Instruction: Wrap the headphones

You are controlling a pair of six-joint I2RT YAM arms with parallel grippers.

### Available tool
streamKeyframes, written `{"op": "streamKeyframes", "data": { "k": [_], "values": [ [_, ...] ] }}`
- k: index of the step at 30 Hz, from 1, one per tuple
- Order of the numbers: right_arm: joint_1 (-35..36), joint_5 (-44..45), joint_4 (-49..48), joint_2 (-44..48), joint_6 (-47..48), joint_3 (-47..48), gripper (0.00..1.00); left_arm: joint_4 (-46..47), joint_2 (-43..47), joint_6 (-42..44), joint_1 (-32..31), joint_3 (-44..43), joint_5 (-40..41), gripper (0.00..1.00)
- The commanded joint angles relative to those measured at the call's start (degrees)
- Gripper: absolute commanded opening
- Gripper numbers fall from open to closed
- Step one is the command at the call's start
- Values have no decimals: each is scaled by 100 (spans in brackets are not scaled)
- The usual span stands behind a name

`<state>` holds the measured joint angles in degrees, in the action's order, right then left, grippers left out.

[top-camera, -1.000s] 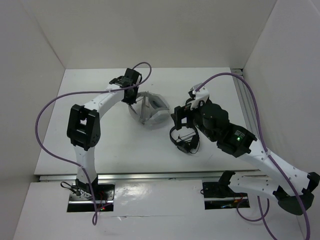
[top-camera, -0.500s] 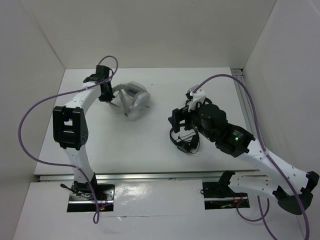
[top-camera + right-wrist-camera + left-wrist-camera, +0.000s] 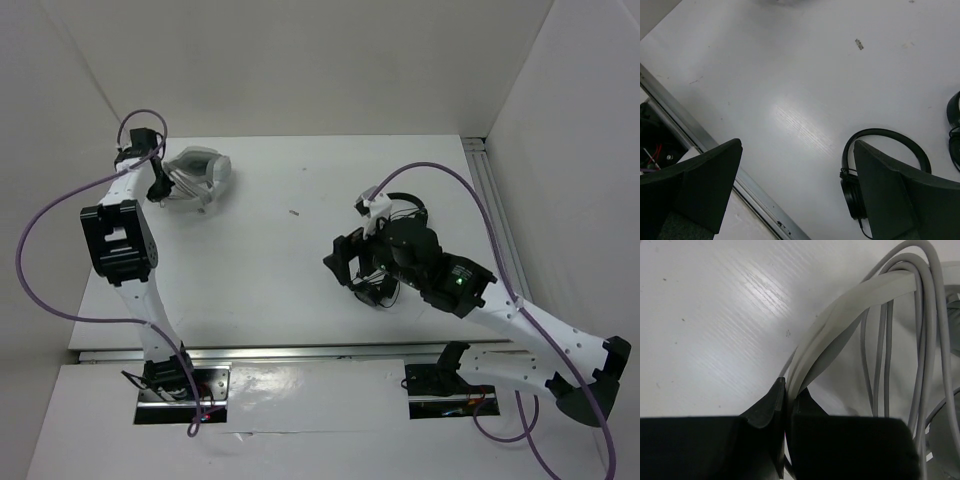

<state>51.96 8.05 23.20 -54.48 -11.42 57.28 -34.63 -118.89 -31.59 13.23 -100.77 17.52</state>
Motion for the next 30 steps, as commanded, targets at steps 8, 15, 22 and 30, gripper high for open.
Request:
{"op": "streamKeyframes", "data": {
  "k": [8,15,22,30],
  "values": [
    [560,100,-518,-133,-229,-164,100,71,-907,-154,109,-294,-522,4],
    [727,153,-457,-239,-229,-50,100,123,-645,-391,390,-180,-617,33],
    [833,153,-457,-353,-229,55,100,334,-434,-453,566,-127,-986,87],
    [886,153,-562,-458,-229,3,100,1169,199,-655,671,198,-1637,100]
  ]
}}
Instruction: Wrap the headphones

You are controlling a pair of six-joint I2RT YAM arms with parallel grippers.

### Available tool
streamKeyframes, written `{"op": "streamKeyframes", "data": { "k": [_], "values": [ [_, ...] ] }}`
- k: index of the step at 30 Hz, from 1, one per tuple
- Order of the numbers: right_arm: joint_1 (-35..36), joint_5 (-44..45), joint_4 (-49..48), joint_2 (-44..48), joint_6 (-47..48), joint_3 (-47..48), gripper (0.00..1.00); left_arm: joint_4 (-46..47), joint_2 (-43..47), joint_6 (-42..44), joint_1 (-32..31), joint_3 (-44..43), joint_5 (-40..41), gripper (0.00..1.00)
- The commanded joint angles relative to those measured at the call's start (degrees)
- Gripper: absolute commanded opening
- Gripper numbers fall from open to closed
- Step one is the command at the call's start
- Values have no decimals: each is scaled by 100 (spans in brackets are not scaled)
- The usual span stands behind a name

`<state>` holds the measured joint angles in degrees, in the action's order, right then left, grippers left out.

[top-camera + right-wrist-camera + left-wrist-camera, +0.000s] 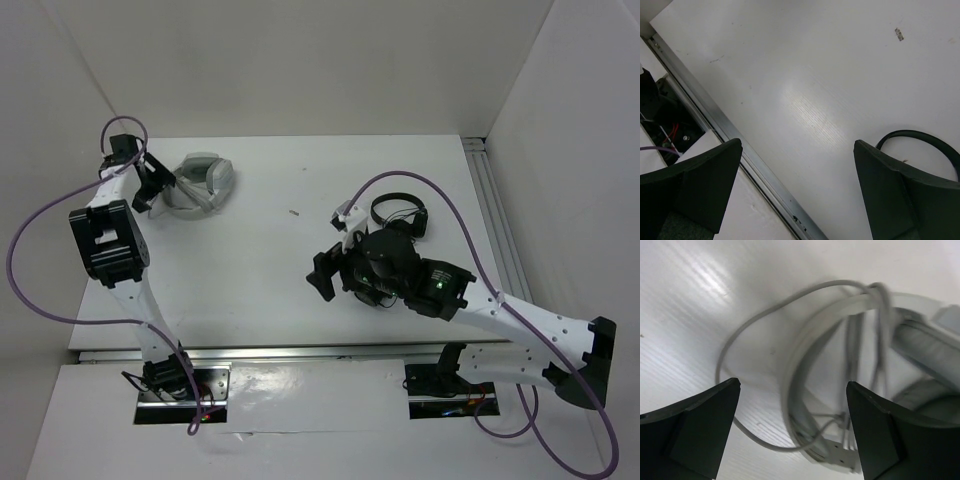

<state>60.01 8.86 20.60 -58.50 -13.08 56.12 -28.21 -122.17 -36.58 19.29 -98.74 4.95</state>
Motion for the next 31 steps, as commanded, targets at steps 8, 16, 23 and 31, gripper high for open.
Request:
{"op": "streamKeyframes", "data": {
  "k": [8,16,23,31],
  "values": [
    [134,72,-355,-56,-116,66,100,773,834,-437,321,109,-1022,100],
    [134,1626,312,286,-494,293,100,641,3867,-298,23,1846,-1277,100],
    [187,2242,1385,689,-555,910,100,11,7660,168,-663,3992,-1233,100],
    [187,2603,1939,1245,-608,849,100,-2029,11021,643,-812,4706,-1936,100]
  ]
}}
